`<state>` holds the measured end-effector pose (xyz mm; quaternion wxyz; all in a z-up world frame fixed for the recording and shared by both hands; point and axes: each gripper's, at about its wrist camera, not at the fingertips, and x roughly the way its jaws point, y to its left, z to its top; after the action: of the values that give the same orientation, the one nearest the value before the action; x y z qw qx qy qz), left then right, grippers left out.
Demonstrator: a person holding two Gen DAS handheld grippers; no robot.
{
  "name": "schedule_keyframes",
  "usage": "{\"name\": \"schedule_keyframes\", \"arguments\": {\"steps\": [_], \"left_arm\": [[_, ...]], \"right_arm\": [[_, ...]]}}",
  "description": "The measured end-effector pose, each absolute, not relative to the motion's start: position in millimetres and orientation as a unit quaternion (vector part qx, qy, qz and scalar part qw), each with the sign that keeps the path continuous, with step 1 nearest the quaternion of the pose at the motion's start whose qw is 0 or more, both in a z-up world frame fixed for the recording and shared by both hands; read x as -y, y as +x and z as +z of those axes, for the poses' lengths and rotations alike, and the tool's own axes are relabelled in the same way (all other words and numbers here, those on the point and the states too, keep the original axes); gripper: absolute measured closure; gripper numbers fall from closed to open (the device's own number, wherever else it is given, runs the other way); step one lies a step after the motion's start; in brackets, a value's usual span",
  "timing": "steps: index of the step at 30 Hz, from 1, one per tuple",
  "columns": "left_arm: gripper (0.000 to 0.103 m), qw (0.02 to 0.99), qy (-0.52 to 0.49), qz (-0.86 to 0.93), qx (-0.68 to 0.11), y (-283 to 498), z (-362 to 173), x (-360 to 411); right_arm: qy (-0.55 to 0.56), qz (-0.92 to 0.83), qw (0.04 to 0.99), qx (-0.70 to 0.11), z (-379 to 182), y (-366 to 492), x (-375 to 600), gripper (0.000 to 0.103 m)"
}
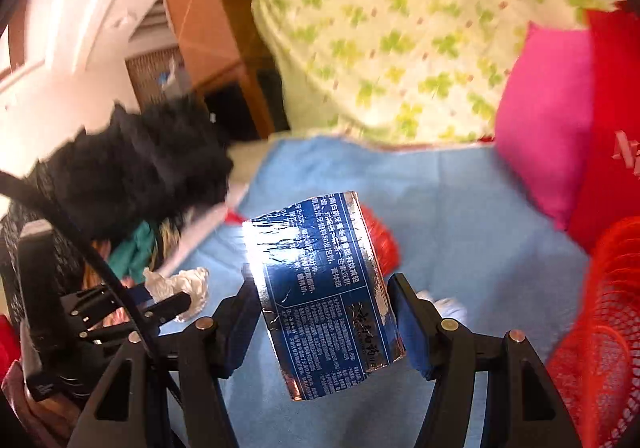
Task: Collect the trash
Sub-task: 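Grasp and lift the blue toothpaste box with the right gripper while the left lifts the tissue, then carry both items over the red mesh basket and open both grippers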
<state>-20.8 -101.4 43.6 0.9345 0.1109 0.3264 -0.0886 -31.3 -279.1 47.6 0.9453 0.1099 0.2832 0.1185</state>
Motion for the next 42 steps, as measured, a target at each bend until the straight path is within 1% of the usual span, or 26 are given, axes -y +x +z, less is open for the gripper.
{"name": "schedule_keyframes", "arguments": {"steps": [5, 17, 26, 31, 32, 33, 35, 38, 42], "left_arm": [[0.062, 0.936, 0.139, -0.111, -0.302, -32, 66, 143], [0.062, 0.929, 0.180, -0.171, -0.273, -46, 86, 232], [0.062, 0.894, 0.127, -0.312, -0.295, -53, 93, 297], [0.061, 0.865, 0.104, -0.373, -0.319, -55, 86, 340], [0.057, 0.862, 0.102, -0.380, -0.320, -55, 84, 345], [0.046, 0.855, 0.101, -0.391, -0.326, -55, 81, 354], [0.033, 0.847, 0.100, -0.399, -0.337, -55, 75, 364], [0.032, 0.845, 0.106, -0.403, -0.336, -57, 69, 368], [0.031, 0.851, 0.111, -0.389, -0.334, -56, 65, 349]], "right_arm": [[0.135, 0.097, 0.956, -0.241, 65, -57, 313, 0.037], [0.179, 0.041, 0.961, -0.206, 76, -98, 395, 0.037], [0.264, -0.005, 0.950, -0.169, 74, -134, 472, 0.037], [0.316, -0.031, 0.937, -0.144, 70, -156, 510, 0.035], [0.326, -0.036, 0.934, -0.144, 69, -158, 516, 0.035], [0.336, -0.041, 0.930, -0.146, 67, -159, 522, 0.034], [0.343, -0.055, 0.926, -0.150, 63, -160, 529, 0.033], [0.346, -0.068, 0.924, -0.147, 64, -163, 535, 0.026], [0.331, -0.081, 0.932, -0.125, 70, -168, 529, 0.026]]}}
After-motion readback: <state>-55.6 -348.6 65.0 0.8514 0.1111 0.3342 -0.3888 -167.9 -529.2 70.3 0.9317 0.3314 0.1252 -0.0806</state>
